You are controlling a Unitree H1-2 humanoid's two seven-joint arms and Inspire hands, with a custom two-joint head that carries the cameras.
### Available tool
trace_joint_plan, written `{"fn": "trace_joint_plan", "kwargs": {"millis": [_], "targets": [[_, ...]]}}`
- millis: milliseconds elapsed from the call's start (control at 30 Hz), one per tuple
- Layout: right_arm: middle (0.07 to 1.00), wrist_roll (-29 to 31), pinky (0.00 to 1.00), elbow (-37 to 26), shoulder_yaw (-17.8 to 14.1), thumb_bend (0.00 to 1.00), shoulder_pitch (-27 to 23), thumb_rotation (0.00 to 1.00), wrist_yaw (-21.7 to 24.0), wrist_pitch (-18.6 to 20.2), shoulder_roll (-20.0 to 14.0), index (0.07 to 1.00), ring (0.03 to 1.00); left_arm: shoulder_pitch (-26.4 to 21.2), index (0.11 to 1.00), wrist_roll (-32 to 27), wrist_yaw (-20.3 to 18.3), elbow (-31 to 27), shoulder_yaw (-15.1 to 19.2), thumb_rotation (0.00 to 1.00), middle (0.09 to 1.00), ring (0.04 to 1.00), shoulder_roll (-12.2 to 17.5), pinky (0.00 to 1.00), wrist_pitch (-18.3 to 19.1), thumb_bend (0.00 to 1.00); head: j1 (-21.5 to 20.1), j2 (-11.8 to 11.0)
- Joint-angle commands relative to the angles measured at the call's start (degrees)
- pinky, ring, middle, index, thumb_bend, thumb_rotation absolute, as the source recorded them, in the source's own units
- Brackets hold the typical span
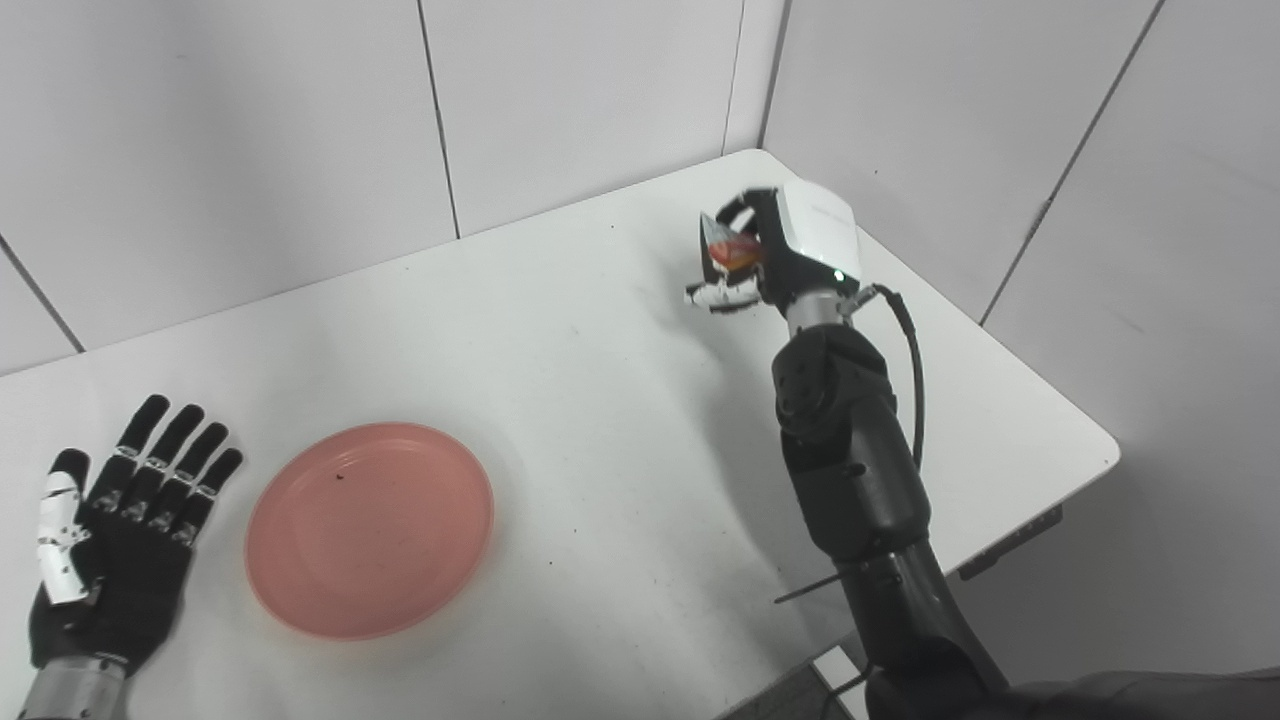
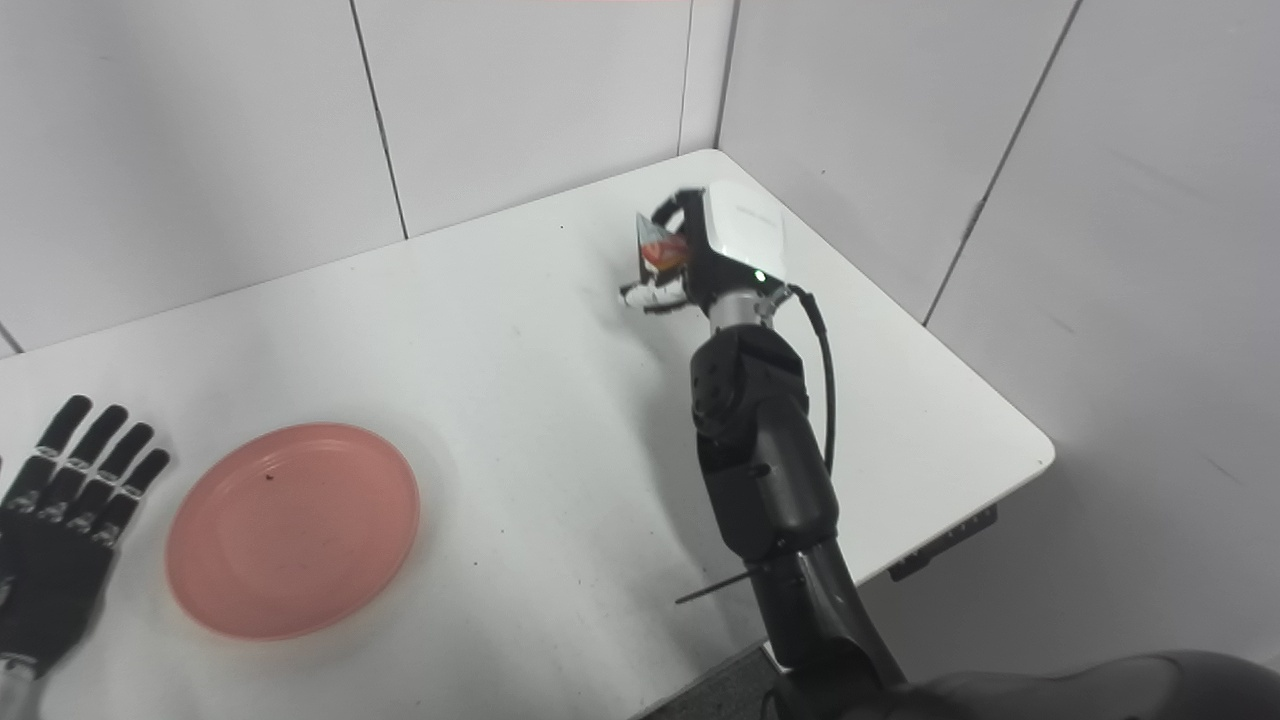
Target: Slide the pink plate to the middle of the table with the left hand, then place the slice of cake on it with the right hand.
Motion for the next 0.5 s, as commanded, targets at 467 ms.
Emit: {"fn": "trace_joint_plan", "kwargs": {"millis": [467], "targets": [[0.439,-3.83,0.3,-6.49,6.89,0.52,-4.1,0.0,7.6,-0.25,2.32,0.538,0.382,4.45,0.875,4.99,5.8,-1.64,-3.71,1.0,0.883,0.886,-3.4,0.89,2.1,0.38,8.38,0.76]]}}
